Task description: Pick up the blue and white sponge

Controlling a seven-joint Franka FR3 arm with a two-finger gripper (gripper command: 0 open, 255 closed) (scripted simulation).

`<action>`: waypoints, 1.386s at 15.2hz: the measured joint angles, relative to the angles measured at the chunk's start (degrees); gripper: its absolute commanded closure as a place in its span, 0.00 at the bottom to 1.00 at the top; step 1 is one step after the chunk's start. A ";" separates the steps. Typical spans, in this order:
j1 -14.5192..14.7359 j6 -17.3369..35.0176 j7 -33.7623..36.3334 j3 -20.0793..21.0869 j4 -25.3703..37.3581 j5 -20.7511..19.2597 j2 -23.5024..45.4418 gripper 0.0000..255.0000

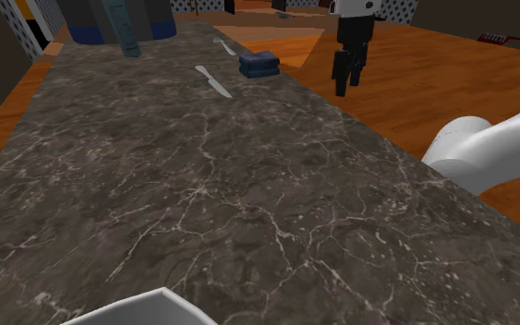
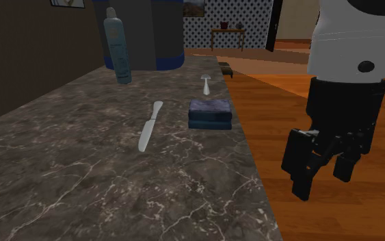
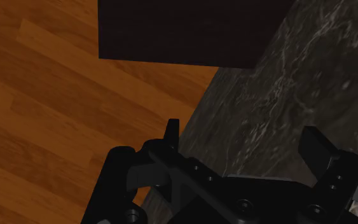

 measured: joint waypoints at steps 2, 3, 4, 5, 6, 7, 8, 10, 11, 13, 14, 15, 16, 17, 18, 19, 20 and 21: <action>0.28 0.37 -1.25 -0.28 0.91 -0.63 1.22 0.00; 0.85 0.39 -2.97 -0.39 2.86 -1.34 3.11 0.00; 1.48 0.54 -5.03 -0.55 4.47 -2.21 4.75 0.00; 2.13 0.91 -7.32 -0.74 6.02 -3.14 6.50 0.00; 2.78 1.28 -9.71 -0.94 8.20 -4.08 8.82 0.00; 3.43 1.50 -12.14 -1.08 10.23 -5.01 10.84 0.00; 4.00 1.83 -14.72 -1.33 12.01 -6.01 12.68 0.00; 5.31 2.08 -19.43 -1.30 16.35 -7.61 16.68 0.00; 5.93 2.37 -21.77 -1.23 18.11 -8.38 18.42 0.00; 7.14 2.20 -26.41 -0.94 22.60 -9.80 22.00 0.00; 7.64 2.49 -28.87 -0.92 24.92 -10.58 24.11 0.00; 8.34 2.06 -30.87 -0.44 27.12 -11.12 25.54 0.00; 8.90 2.02 -33.13 -0.18 29.23 -11.76 27.14 0.00; 9.49 1.83 -35.31 0.19 31.85 -12.39 29.11 0.00; 10.00 2.12 -37.56 0.47 33.62 -13.04 30.69 0.00; 10.46 2.14 -39.57 0.77 35.14 -13.59 31.79 0.00; 10.73 2.34 -40.52 0.98 35.92 -13.88 32.56 0.00; 10.89 2.86 -40.87 1.11 35.79 -14.00 32.87 0.00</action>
